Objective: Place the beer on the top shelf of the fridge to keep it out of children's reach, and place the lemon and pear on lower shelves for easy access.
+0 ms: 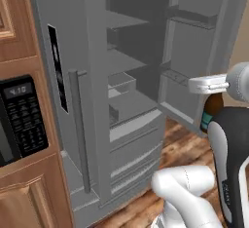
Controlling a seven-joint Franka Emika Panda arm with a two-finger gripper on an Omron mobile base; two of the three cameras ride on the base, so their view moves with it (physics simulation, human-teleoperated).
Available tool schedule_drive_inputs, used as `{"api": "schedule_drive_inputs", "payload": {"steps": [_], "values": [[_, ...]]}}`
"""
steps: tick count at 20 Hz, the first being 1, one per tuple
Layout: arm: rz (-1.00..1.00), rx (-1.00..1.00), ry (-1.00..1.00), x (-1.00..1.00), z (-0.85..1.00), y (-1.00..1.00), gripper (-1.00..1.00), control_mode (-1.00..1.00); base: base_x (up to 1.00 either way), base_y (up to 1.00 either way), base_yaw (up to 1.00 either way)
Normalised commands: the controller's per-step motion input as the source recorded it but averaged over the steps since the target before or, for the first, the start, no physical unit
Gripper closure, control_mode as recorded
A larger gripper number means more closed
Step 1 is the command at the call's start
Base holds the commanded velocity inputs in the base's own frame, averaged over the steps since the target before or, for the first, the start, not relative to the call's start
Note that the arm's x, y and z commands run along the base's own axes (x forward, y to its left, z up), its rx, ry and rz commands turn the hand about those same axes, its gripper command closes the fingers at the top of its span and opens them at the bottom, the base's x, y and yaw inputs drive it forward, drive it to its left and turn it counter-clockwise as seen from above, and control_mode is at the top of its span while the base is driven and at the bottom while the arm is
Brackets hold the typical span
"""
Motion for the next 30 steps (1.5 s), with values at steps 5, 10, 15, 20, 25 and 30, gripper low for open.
{"api": "schedule_drive_inputs", "payload": {"steps": [5,10,15,20,25,30], "values": [[0.00,0.00,0.00,0.00,0.00,0.00,1.00,1.00,0.54,-0.22,0.52],[0.00,0.00,0.00,0.00,0.00,0.00,1.00,1.00,0.50,-0.44,0.46],[0.00,0.00,0.00,0.00,0.00,0.00,1.00,1.00,0.26,-0.68,0.31],[0.00,0.00,0.00,0.00,0.00,0.00,1.00,1.00,0.22,-0.21,0.19],[0.00,0.00,0.00,0.00,0.00,0.00,1.00,1.00,0.37,0.17,0.08],[0.00,0.00,0.00,0.00,0.00,0.00,1.00,1.00,0.50,0.06,0.01]]}}
